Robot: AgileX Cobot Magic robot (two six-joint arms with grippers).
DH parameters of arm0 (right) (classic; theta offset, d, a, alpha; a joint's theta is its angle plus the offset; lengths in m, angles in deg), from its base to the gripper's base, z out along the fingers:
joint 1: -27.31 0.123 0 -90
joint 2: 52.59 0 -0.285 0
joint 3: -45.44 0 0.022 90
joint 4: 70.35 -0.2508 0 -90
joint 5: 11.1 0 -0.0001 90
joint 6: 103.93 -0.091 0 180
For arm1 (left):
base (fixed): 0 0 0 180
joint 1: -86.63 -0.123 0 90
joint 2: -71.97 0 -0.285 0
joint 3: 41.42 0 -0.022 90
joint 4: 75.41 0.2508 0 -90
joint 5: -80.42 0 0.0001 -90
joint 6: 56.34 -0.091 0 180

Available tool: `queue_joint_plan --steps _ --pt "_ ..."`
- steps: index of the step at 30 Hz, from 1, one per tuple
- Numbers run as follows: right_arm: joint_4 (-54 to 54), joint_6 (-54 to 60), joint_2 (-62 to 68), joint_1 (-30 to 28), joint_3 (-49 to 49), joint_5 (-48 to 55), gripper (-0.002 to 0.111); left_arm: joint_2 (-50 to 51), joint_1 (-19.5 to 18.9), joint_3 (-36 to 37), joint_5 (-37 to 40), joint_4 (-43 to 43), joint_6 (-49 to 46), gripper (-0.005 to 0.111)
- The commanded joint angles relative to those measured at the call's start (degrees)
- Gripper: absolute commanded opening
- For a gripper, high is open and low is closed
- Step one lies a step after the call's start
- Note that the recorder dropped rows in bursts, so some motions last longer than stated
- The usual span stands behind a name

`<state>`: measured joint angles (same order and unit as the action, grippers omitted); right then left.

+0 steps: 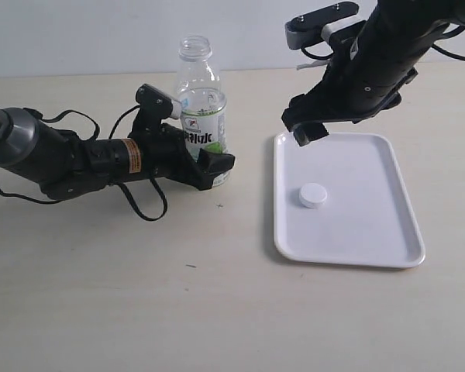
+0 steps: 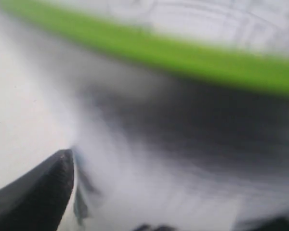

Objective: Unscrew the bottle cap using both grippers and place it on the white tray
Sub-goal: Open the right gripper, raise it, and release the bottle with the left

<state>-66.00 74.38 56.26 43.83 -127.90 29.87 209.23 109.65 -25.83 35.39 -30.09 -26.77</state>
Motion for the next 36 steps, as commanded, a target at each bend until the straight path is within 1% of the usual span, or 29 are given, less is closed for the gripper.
queue_joint_plan --steps 1,2,7,17,21,27,30,33,36 --pt "0.7 1.3 -0.5 -0.3 -0.1 0.1 0.078 -1.3 0.2 0.2 0.6 2.9 0.9 0.083" --pt "0.7 2.0 -0.5 -0.3 -0.1 0.1 0.078 -2.0 0.2 0.2 2.2 4.9 2.0 0.083" --pt "0.7 3.1 -0.6 -0.3 -0.1 0.1 0.078 -4.4 0.2 0.2 8.8 9.7 5.5 0.083" --pt "0.8 4.6 -2.7 -0.3 -0.1 0.1 0.078 -5.3 0.2 0.3 9.0 20.0 15.5 0.082" --pt "0.8 4.6 -5.7 -0.3 -0.1 -0.1 0.078 -6.8 -0.4 1.8 8.7 20.0 15.8 0.082" --pt "0.4 4.6 -9.9 -0.3 -0.1 1.2 0.078 -11.0 -2.0 5.7 8.6 19.4 15.8 0.071" --pt "0.4 4.6 -11.6 -0.3 -0.1 1.8 0.078 -12.8 -2.5 8.0 8.6 19.4 15.8 0.071" --pt "0.3 3.8 -13.4 -0.3 0.3 2.5 0.069 -14.3 -2.5 10.5 8.6 19.4 15.8 0.071" --pt "0.3 2.6 -15.7 -0.3 2.5 1.2 0.055 -15.6 -2.5 13.3 8.8 18.3 15.8 0.069"
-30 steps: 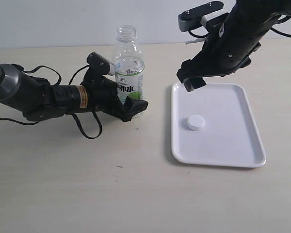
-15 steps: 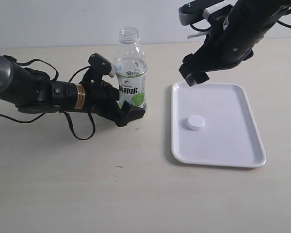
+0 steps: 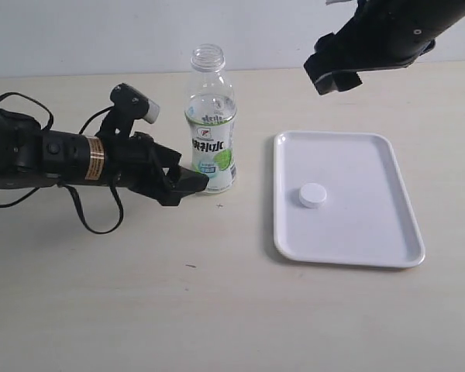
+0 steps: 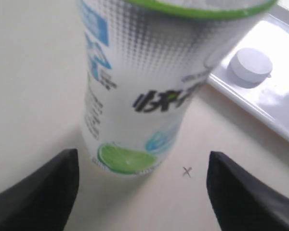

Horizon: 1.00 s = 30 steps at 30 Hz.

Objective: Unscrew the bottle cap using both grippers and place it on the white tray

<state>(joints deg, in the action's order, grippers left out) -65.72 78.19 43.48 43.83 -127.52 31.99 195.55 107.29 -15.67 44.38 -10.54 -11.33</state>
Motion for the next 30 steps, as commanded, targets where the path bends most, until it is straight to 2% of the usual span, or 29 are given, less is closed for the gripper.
queue_joint_plan --steps 1,4,6,7,8,11,15,23,26,30 --pt "0.0 -1.2 -4.0 -0.3 3.5 -2.4 0.050 -2.4 -0.2 4.1 -0.2 -2.3 0.4 0.066" --pt "-0.7 -1.3 -7.5 -0.3 8.2 -6.6 0.030 -4.3 -0.7 7.2 -0.6 -4.1 0.3 0.046" --pt "-1.0 -1.3 -10.1 -0.3 11.4 -9.4 0.014 -5.8 -1.2 9.3 -0.6 -4.7 0.3 0.027" --pt "-1.4 -1.3 -12.0 -0.3 13.6 -11.0 0.004 -6.8 -1.5 10.7 -1.0 -4.7 0.3 0.011" --pt "-1.7 -1.5 -13.3 -0.3 15.1 -12.7 0.000 -7.6 -1.7 11.7 -1.6 -4.6 0.1 0.000" --pt "-1.7 -2.8 -18.1 -0.3 20.2 -16.9 0.000 -10.9 -2.8 15.3 -5.5 -4.4 -2.3 0.000" --pt "-2.2 -8.3 -21.8 -0.3 24.5 -15.8 0.000 -18.0 -3.6 19.9 -8.7 -5.6 -3.8 0.000" --pt "-3.3 -10.3 -23.3 -0.3 25.0 -14.5 0.000 -38.1 -3.5 33.2 -8.6 -23.3 -10.2 0.000" --pt "-3.3 -10.3 -23.4 -0.3 25.0 -14.5 0.000 -46.8 -3.5 37.5 -4.1 -28.5 -12.1 0.000" --pt "-3.3 -10.3 -23.4 -0.3 25.0 -14.5 0.000 -58.4 -3.5 39.5 9.5 -33.3 -13.3 0.000"
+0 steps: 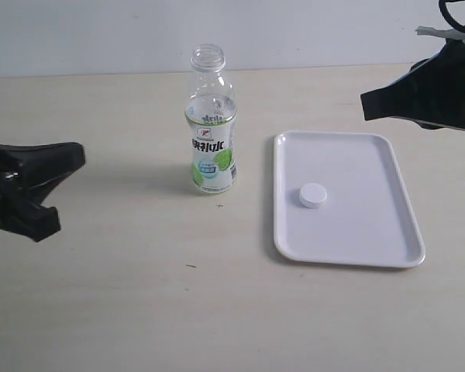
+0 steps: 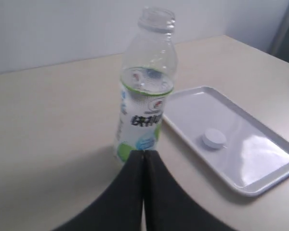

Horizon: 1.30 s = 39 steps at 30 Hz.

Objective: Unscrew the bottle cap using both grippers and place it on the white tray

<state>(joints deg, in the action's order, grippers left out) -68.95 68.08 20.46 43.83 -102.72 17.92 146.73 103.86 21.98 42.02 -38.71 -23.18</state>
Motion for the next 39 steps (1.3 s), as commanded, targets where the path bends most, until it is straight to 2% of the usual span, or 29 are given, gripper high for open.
queue_joint_plan --steps 1,6,12,19,22,26,28,33,39 --pt "0.0 -0.1 -0.4 -0.3 0.2 -0.5 0.000 -12.1 -0.1 1.8 15.0 -5.3 -1.2 0.000" --pt "0.0 -0.1 -0.4 -0.3 0.2 -0.5 0.000 -20.7 -0.1 1.9 22.3 -5.3 -0.2 0.000" --pt "0.0 -0.1 -0.4 -0.3 0.2 -0.5 0.000 -25.0 -0.1 1.9 22.4 -5.3 -0.2 0.000" --pt "0.0 -0.1 -0.4 -0.3 0.2 -0.5 0.000 -25.2 -0.1 1.9 22.8 -5.3 -0.5 0.000" --pt "0.0 -0.2 -0.4 -0.3 0.2 -0.5 0.000 -29.2 -2.5 2.2 26.4 -5.3 1.2 0.000" --pt "0.0 -0.2 -0.4 -0.3 0.2 -0.5 0.000 -40.9 -7.5 4.3 33.9 -5.3 10.7 0.000" --pt "0.0 -0.1 -0.4 -0.3 0.2 -0.5 0.000 -46.3 -8.9 5.5 34.6 -5.3 12.1 0.000" --pt "0.0 -0.1 -0.4 -0.3 0.2 -0.5 0.000 -56.3 -9.4 7.4 34.8 -5.3 12.0 0.000" --pt "0.0 -0.1 -0.4 -0.3 0.2 -0.4 0.000 -59.7 -9.4 8.4 34.8 -5.3 12.0 0.000"
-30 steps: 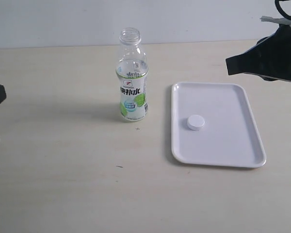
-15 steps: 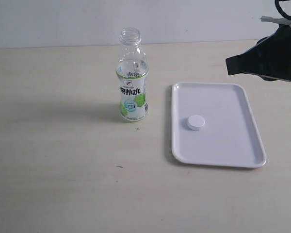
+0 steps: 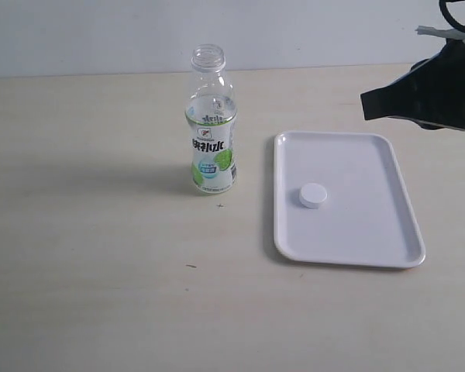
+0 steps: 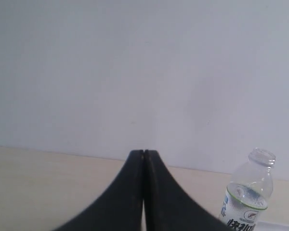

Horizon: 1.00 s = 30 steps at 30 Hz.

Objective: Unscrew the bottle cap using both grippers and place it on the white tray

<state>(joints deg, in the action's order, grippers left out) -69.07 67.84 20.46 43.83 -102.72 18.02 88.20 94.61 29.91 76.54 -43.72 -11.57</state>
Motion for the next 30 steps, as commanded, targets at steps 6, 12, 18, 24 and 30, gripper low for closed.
queue_joint_plan --steps 6,12,18,24,30 --pt "0.1 0.1 -0.4 -0.3 0.2 -0.5 0.000 -2.6 0.0 1.7 1.0 -2.9 0.3 0.000" --pt "0.1 0.1 -0.4 -0.3 0.2 -0.5 0.000 -7.1 0.0 5.4 2.2 -23.0 -22.7 0.000" --pt "0.1 0.1 -0.4 -0.3 0.2 -0.5 0.000 -8.4 0.0 5.9 13.5 -32.6 -36.3 0.000" --pt "0.1 0.1 -0.4 -0.3 0.2 -0.5 0.000 -8.4 0.0 5.9 25.0 -32.6 -37.1 0.000" --pt "0.1 0.1 -0.4 -0.3 0.2 -0.5 0.000 -8.4 0.0 5.9 25.0 -32.6 -37.1 0.000"
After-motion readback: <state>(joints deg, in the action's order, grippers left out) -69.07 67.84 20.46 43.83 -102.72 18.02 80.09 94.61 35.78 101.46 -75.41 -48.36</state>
